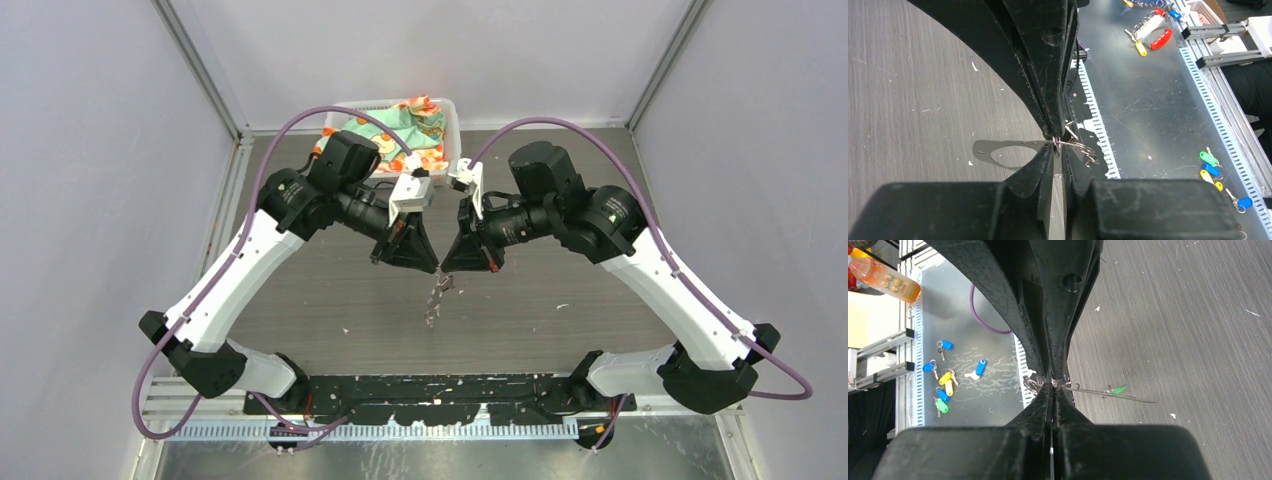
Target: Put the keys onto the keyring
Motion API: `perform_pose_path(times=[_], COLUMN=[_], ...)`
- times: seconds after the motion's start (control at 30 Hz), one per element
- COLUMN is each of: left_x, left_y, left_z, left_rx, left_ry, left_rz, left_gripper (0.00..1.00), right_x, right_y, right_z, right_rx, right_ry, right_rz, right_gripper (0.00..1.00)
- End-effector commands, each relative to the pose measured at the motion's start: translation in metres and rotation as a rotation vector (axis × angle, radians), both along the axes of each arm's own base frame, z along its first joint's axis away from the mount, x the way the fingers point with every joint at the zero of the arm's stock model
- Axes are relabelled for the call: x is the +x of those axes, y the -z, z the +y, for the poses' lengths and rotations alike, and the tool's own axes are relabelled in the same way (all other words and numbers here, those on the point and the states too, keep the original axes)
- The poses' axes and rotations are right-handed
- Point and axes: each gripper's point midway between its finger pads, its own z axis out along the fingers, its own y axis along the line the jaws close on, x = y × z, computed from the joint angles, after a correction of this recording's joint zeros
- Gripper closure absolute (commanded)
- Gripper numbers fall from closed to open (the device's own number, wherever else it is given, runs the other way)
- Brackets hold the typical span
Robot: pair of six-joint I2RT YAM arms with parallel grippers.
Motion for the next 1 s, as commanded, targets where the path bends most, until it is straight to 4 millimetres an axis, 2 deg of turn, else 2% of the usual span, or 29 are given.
perform_pose_path(times=[0.0,0.07,0.27,0.47,0.6,0.7,0.87,0.93,0.97], left_x=[-0.004,-0.002,-0.002,-0.002,0.006,0.012,0.020,0.023,0.026], left_y=[-0.009,-0.004,-0.002,0.000,-0.003,-0.010,-0.019,-0.021,-0.021], left_z=[0.000,-0.001,-0.002,-0.001,-0.005,-0.007,-0.006,-0.005,-0.004], left_rx=[-0.018,0.000,0.011,0.015,-0.001,-0.050,-0.132,-0.143,-0.145], left_ry=[0.023,0.016,0.024,0.022,-0.036,-0.094,-0.168,-0.190,-0.208], left_rz=[-0.053,-0.068,-0.082,-0.090,-0.091,-0.084,-0.107,-0.107,-0.102], left_gripper=[0.90,0.95,0.99,1.00,1.00,1.00,1.00,1.00,1.00], right_x=[0.000,0.000,-0.001,-0.002,0.003,0.007,0.013,0.019,0.021], right_y=[-0.024,-0.025,-0.025,-0.026,-0.033,-0.035,-0.040,-0.040,-0.040], right_z=[0.005,0.006,0.008,0.009,0.005,0.001,-0.007,-0.013,-0.016], right_rx=[0.054,0.055,0.053,0.066,0.099,0.122,0.163,0.178,0.185], right_ry=[-0.017,-0.020,-0.029,-0.025,0.034,0.094,0.180,0.238,0.266], right_rz=[-0.067,-0.068,-0.065,-0.061,-0.090,-0.094,-0.108,-0.114,-0.116], right_gripper=[0.99,0.99,0.99,0.99,0.99,0.88,0.81,0.70,0.61])
